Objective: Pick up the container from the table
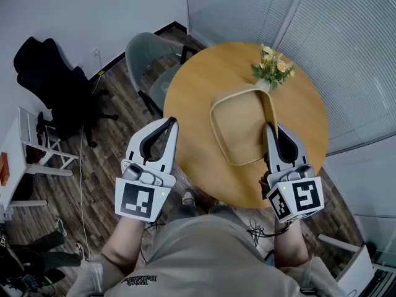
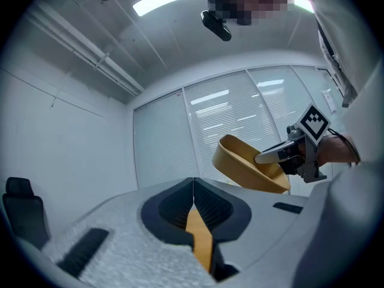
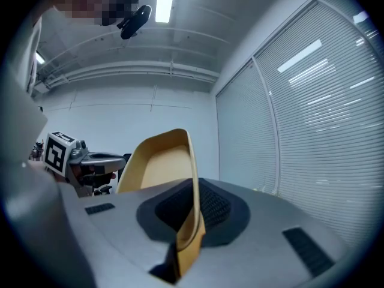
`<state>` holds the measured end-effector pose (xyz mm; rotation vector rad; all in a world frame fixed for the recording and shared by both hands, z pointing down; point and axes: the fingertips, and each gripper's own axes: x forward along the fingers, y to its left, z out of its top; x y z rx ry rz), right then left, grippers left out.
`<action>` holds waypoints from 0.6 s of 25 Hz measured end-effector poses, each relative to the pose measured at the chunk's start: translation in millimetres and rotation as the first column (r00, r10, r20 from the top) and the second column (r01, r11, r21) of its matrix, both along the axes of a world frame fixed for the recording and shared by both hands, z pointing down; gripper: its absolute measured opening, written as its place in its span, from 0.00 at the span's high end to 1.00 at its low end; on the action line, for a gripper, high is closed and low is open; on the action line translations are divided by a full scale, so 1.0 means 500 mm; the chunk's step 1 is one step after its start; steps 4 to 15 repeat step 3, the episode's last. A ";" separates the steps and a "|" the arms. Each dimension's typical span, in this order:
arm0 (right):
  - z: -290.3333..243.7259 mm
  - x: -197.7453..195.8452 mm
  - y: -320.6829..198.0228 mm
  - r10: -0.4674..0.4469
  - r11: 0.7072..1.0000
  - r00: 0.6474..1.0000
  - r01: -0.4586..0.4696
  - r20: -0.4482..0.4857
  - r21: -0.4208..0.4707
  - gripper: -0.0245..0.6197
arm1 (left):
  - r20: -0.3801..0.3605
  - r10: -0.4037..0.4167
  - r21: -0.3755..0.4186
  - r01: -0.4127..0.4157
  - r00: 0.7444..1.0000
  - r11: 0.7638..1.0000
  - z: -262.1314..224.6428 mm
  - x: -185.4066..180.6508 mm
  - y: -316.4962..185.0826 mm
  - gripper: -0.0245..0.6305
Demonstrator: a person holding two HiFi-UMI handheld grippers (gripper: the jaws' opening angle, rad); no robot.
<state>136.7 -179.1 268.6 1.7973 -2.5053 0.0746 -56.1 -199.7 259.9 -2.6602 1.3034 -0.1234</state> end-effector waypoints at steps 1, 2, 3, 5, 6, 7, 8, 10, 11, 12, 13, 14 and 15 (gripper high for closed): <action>-0.002 -0.002 0.004 -0.001 1.000 1.000 0.001 -0.002 -0.001 0.91 | 0.000 0.000 0.000 0.000 1.000 1.000 -0.003 -0.002 0.003 0.93; -0.005 -0.005 0.008 -0.002 1.000 1.000 0.002 -0.004 -0.003 0.91 | 0.000 0.000 0.000 0.000 1.000 1.000 -0.006 -0.003 0.005 0.93; -0.008 -0.007 0.012 -0.003 1.000 1.000 0.003 -0.006 -0.004 0.91 | 0.001 0.000 0.000 0.000 1.000 1.000 -0.010 -0.005 0.008 0.93; -0.008 -0.007 0.012 -0.003 1.000 1.000 0.003 -0.006 -0.004 0.91 | 0.001 0.000 0.000 0.000 1.000 1.000 -0.010 -0.005 0.008 0.93; -0.008 -0.007 0.012 -0.003 1.000 1.000 0.003 -0.006 -0.004 0.91 | 0.001 0.000 0.000 0.000 1.000 1.000 -0.010 -0.005 0.008 0.93; -0.008 -0.007 0.012 -0.003 1.000 1.000 0.003 -0.006 -0.004 0.91 | 0.001 0.000 0.000 0.000 1.000 1.000 -0.010 -0.005 0.008 0.93; -0.008 -0.007 0.012 -0.003 1.000 1.000 0.003 -0.006 -0.004 0.91 | 0.001 0.000 0.000 0.000 1.000 1.000 -0.010 -0.005 0.008 0.93; -0.008 -0.007 0.012 -0.003 1.000 1.000 0.003 -0.006 -0.004 0.91 | 0.001 0.000 0.000 0.000 1.000 1.000 -0.010 -0.005 0.008 0.93; -0.008 -0.007 0.012 -0.003 1.000 1.000 0.003 -0.006 -0.004 0.91 | 0.001 0.000 0.000 0.000 1.000 1.000 -0.010 -0.005 0.008 0.93; -0.008 -0.007 0.012 -0.003 1.000 1.000 0.003 -0.006 -0.004 0.91 | 0.001 0.000 0.000 0.000 1.000 1.000 -0.010 -0.005 0.008 0.93; -0.008 -0.007 0.012 -0.003 1.000 1.000 0.003 -0.006 -0.004 0.91 | 0.001 0.000 0.000 0.000 1.000 1.000 -0.010 -0.005 0.008 0.93; -0.008 -0.007 0.012 -0.003 1.000 1.000 0.003 -0.006 -0.004 0.91 | 0.001 0.000 0.000 0.000 1.000 1.000 -0.010 -0.005 0.008 0.93; -0.008 -0.007 0.012 -0.003 1.000 1.000 0.003 -0.006 -0.004 0.91 | 0.001 0.000 0.000 0.000 1.000 1.000 -0.010 -0.005 0.008 0.93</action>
